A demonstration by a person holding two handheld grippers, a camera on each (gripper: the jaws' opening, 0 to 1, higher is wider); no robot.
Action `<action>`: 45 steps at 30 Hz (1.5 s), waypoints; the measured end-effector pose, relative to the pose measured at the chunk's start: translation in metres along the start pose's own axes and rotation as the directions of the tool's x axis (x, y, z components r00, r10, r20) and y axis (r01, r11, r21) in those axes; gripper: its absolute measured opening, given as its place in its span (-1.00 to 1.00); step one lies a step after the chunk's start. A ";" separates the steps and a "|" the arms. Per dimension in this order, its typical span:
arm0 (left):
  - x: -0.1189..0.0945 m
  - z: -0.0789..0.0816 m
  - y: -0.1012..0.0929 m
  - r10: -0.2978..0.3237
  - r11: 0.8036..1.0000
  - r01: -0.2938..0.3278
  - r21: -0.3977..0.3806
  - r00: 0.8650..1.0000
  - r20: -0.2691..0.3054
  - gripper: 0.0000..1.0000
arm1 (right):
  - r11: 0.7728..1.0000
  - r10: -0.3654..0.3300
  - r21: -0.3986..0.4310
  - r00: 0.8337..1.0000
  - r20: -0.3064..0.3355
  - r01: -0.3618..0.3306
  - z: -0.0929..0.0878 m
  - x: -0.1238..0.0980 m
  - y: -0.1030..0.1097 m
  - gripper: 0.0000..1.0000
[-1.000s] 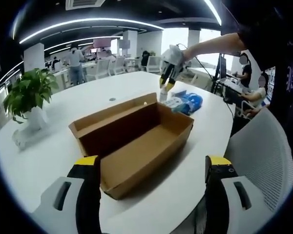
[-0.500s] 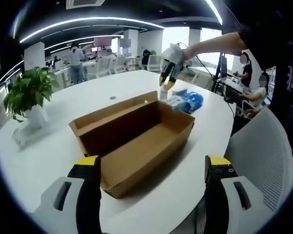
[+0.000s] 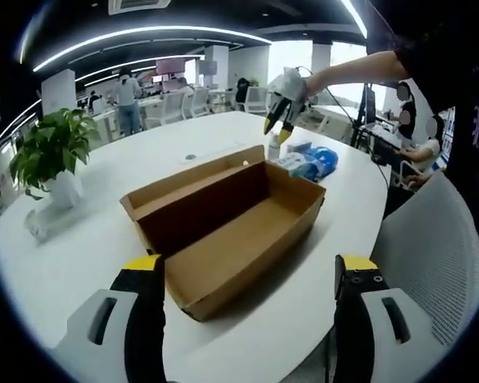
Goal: Operate the shoe box by opening the lid, removing the specified soft item, and placing it in the target area until the item is outside and the box remains undamaged.
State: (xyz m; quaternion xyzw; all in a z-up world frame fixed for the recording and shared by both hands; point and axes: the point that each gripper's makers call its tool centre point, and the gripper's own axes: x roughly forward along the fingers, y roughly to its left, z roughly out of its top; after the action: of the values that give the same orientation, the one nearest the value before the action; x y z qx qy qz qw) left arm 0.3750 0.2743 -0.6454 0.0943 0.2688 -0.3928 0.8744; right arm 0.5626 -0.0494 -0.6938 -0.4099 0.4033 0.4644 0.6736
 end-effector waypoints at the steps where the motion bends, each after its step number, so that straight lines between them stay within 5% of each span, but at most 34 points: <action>1: 0.000 0.000 0.001 0.003 1.000 -0.003 -0.002 1.000 -0.003 0.74 | 1.000 -0.003 0.004 1.000 0.002 0.003 0.000 0.000 -0.001 -0.30; 25: 0.003 -0.024 0.020 0.063 0.992 -0.070 -0.103 0.995 -0.072 0.53 | 0.976 -0.106 0.199 0.990 0.092 0.086 0.019 -0.001 -0.019 -0.23; 40: 0.001 -0.030 0.045 0.158 0.961 -0.174 -0.213 0.983 -0.092 0.12 | 0.931 -0.138 0.356 0.979 0.151 0.077 0.042 0.005 -0.028 -0.33; 45: 0.002 -0.041 0.055 0.204 0.947 -0.234 -0.219 0.967 -0.151 -0.15 | 0.923 -0.134 0.380 0.978 0.160 0.064 0.049 0.011 -0.026 -0.38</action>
State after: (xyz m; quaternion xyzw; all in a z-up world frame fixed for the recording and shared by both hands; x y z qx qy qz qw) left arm 0.4005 0.3251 -0.6833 0.0442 0.3562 -0.2517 0.8988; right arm 0.5977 -0.0066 -0.6830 -0.2499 0.3992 0.3801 0.7961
